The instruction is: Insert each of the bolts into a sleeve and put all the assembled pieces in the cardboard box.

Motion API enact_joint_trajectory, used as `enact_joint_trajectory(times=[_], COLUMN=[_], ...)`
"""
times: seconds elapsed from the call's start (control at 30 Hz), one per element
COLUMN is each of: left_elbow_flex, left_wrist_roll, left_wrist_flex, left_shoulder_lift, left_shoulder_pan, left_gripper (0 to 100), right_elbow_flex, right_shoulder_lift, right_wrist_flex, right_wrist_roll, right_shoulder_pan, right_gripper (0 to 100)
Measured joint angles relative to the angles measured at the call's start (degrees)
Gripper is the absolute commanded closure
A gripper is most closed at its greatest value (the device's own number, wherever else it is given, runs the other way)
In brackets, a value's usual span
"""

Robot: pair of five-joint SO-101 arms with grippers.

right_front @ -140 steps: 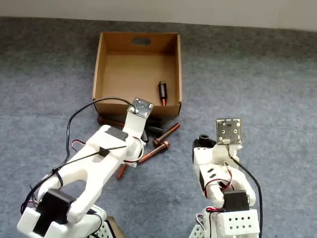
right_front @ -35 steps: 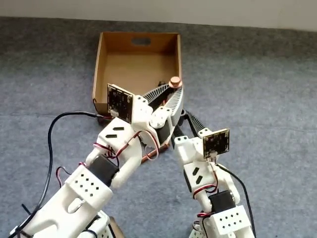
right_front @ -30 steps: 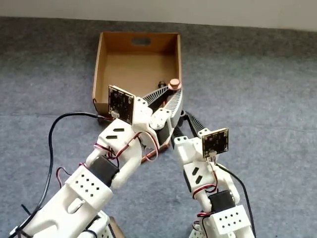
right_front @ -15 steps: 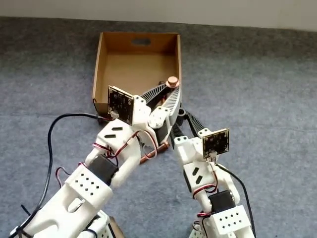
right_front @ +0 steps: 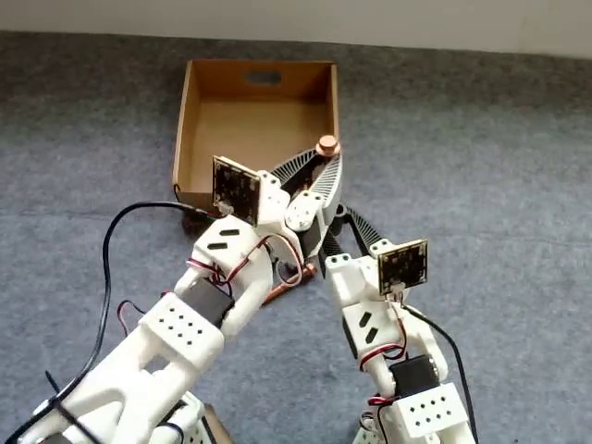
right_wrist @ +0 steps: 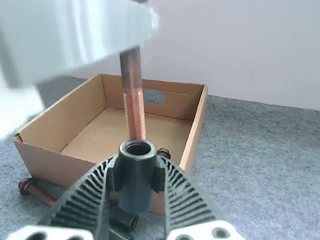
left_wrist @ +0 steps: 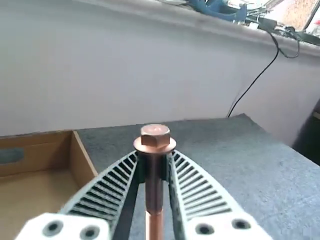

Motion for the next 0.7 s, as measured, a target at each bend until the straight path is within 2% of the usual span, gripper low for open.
enact_joint_trajectory(times=[0.7], left_elbow_flex=[0.00], left_wrist_roll=[0.00], left_wrist_flex=[-0.88], left_shoulder_lift=[-0.88], left_shoulder_pan=[0.26], left_gripper=[99], right_elbow_flex=[0.00], right_shoulder_lift=[0.00], right_wrist_flex=[0.00], right_wrist_roll=[0.00], right_shoulder_pan=[0.00], right_gripper=[99.3])
